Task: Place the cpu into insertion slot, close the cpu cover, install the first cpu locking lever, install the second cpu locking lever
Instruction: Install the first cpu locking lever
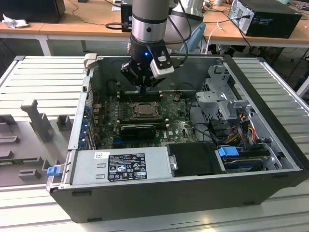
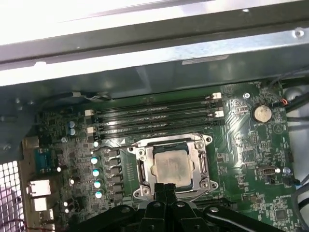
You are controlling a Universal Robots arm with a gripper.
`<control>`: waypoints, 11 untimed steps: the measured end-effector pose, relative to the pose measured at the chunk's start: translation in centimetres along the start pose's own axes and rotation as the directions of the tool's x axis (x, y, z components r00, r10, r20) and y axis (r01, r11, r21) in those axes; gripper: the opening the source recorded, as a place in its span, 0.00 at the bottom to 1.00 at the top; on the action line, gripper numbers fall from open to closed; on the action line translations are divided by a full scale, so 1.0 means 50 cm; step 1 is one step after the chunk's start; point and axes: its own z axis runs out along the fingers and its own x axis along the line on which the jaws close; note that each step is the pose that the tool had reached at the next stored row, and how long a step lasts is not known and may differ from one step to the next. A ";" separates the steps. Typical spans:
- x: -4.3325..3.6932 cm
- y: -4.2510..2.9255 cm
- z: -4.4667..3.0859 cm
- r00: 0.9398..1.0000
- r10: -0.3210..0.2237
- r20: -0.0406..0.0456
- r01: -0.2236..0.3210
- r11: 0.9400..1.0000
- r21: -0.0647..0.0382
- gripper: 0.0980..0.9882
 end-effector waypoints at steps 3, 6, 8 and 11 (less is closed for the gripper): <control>0.000 0.000 0.000 0.998 -0.058 -0.001 0.058 0.998 0.002 0.01; 0.000 0.000 0.000 0.994 -0.113 -0.002 0.113 0.994 0.004 0.01; 0.000 0.000 0.001 0.984 -0.178 -0.004 0.178 0.984 0.007 0.01; 0.022 -0.004 0.002 0.982 -0.190 0.003 0.189 0.980 -0.054 0.01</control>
